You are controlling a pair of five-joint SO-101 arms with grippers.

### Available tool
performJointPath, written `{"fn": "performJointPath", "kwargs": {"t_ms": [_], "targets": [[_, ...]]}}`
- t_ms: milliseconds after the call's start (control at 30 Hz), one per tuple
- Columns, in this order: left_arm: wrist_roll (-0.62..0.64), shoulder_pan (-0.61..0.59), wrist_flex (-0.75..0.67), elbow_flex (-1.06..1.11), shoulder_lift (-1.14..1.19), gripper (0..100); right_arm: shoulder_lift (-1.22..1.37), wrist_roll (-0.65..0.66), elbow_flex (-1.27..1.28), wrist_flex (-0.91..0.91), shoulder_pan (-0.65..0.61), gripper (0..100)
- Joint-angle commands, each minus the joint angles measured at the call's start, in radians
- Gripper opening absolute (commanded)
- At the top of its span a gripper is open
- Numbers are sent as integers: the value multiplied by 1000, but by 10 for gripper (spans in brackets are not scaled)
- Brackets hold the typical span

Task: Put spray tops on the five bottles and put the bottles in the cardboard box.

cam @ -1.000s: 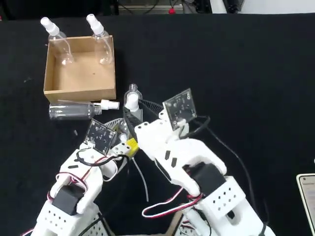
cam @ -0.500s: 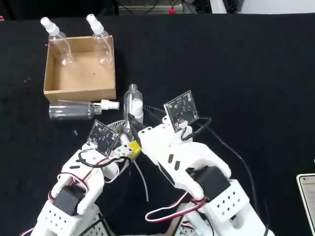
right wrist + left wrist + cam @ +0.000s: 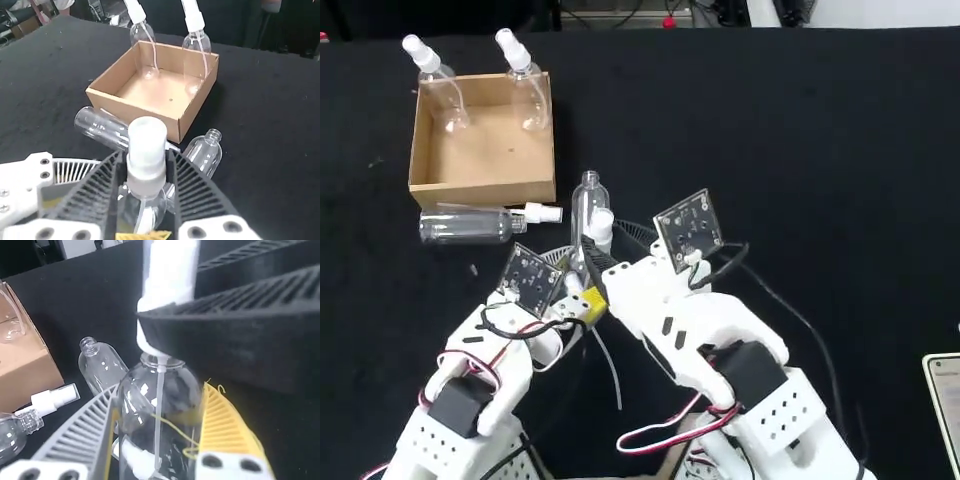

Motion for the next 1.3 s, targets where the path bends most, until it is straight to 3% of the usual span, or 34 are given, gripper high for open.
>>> {"fn": "performJointPath", "kwargs": {"t_ms": [0,200,500,633,767,967,1267], "targets": [[8,-1,-15,-21,-9,76,-1,58,2,15,-15,76],[8,-1,-21,-19,-9,76,-2,72,-53,81,-15,120],[3,-1,-23,-18,-9,76,-2,74,-352,341,-81,121],[2,-1,-23,-16,-9,76,-2,144,-397,353,-80,121],[8,-56,-23,-22,-9,76,-2,186,-406,345,-51,121],[9,-262,-40,-84,-11,76,10,178,-375,339,169,118],[9,-424,-276,-99,-2,76,-1,176,58,-21,201,80]]}}
